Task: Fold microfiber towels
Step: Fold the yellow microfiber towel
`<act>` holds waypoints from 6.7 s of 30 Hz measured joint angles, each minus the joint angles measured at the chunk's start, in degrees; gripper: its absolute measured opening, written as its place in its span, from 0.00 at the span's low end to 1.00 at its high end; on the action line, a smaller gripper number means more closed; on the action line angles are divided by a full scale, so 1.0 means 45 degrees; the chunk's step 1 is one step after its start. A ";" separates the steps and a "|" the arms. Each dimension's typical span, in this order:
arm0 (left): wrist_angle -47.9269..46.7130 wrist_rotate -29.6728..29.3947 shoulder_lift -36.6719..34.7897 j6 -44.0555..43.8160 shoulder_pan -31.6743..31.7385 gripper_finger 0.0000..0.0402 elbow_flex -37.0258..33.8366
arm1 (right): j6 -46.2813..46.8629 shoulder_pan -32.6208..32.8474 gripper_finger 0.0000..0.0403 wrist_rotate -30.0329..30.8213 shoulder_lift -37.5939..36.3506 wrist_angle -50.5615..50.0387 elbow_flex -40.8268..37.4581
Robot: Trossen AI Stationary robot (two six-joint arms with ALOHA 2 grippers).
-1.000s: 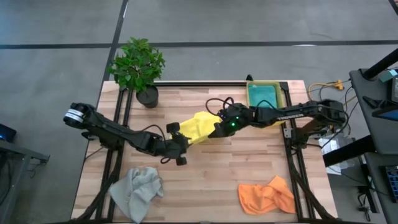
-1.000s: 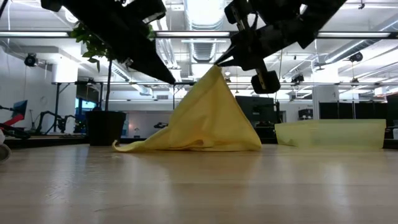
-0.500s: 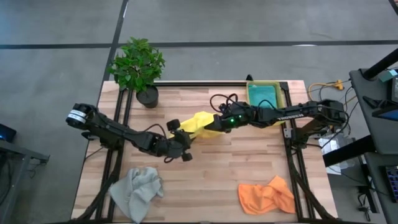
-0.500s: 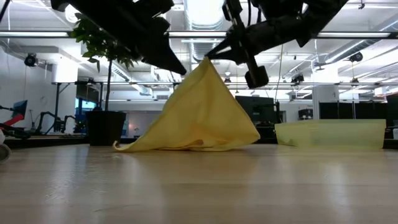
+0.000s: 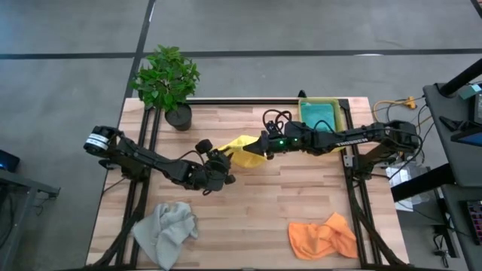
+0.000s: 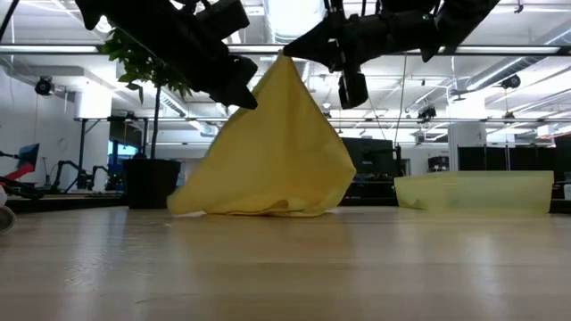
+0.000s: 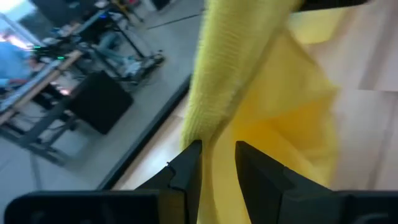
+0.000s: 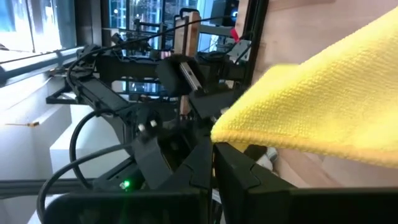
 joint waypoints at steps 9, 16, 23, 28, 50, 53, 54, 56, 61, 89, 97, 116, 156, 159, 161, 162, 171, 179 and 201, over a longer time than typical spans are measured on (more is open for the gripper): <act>-0.0008 -0.0455 -0.0045 0.0000 0.0170 0.21 -0.0015 | 0.0228 0.0236 0.02 -0.0055 0.0000 0.0179 0.0000; -0.0015 -0.0613 -0.0243 0.0850 0.0168 0.19 -0.0008 | 0.0218 0.0325 0.02 -0.0720 0.0000 0.0164 0.0000; -0.0011 0.1280 -0.0836 0.1223 0.0168 0.02 0.0155 | -0.0774 0.0349 0.02 -0.1051 0.0005 0.0066 0.0000; -0.0029 0.2186 -0.1159 0.1214 0.0184 0.00 0.0122 | -0.2806 0.0349 0.02 -0.1447 -0.0026 -0.0103 0.0003; -0.0584 0.7564 -0.1796 0.0490 0.0736 0.00 0.0005 | -0.9820 0.0836 0.31 -0.1435 -0.1049 -0.2112 0.0010; -0.0593 0.8083 -0.1810 0.0220 0.0914 0.00 0.0033 | -1.0905 0.1046 0.36 -0.1399 -0.1049 -0.2493 0.0010; -0.0588 0.8161 -0.1810 0.0135 0.0955 0.00 0.0048 | -1.1323 0.1096 0.37 -0.1386 -0.1049 -0.2654 0.0010; -0.0559 0.8447 -0.1815 -0.0044 0.1060 0.00 0.0053 | -1.2270 0.1180 0.40 -0.1379 -0.1049 -0.2958 0.0010; -0.0568 0.9221 -0.1883 -0.0151 0.1285 0.00 0.0053 | -1.3863 0.1409 0.41 -0.0325 -0.1049 -0.3780 0.0010; -0.0585 0.9915 -0.2398 -0.0141 0.1862 0.00 0.0005 | -1.6860 0.2479 0.33 0.4126 -0.0981 -0.4012 0.0010; -0.0576 1.0335 -0.2398 -0.0136 0.2029 0.00 0.0005 | -1.6535 0.2424 0.20 0.4290 -0.0976 -0.3554 0.0010; -0.0713 0.8562 -0.1766 -0.0461 0.2092 0.06 -0.0052 | -1.4538 0.2424 0.02 0.3140 -0.2248 -0.3544 0.0010; -0.1248 1.4186 -0.0989 -0.0617 0.2675 0.10 -0.1457 | -1.3746 0.1987 0.02 0.1028 -0.3570 -0.4202 0.0015; -0.2372 1.4205 -0.0975 -0.0464 0.2675 0.02 -0.1457 | -1.3710 0.1825 0.02 0.1088 -0.3570 -0.4205 0.0015; -0.2880 1.4065 -0.1073 -0.0461 0.2672 0.01 -0.1459 | -1.3688 0.1726 0.02 0.1088 -0.3570 -0.4206 0.0015; -0.2981 1.3977 -0.1154 -0.0461 0.2675 0.01 -0.1462 | -1.3688 0.1678 0.02 0.1088 -0.3578 -0.4211 0.0015; -0.4087 1.2768 -0.2735 -0.0016 0.2671 0.00 -0.0708 | -1.3790 0.1190 0.02 0.1214 -0.4273 -0.4535 0.0010; -0.6787 1.0895 -0.4640 0.0929 0.2670 0.00 0.0874 | -1.3870 0.0811 0.02 0.1307 -0.5496 -0.5470 0.0010; -1.1644 0.7879 -0.5069 0.2302 0.2660 0.00 0.5655 | -1.4318 0.0738 0.02 0.2137 -0.7065 -0.6261 0.0010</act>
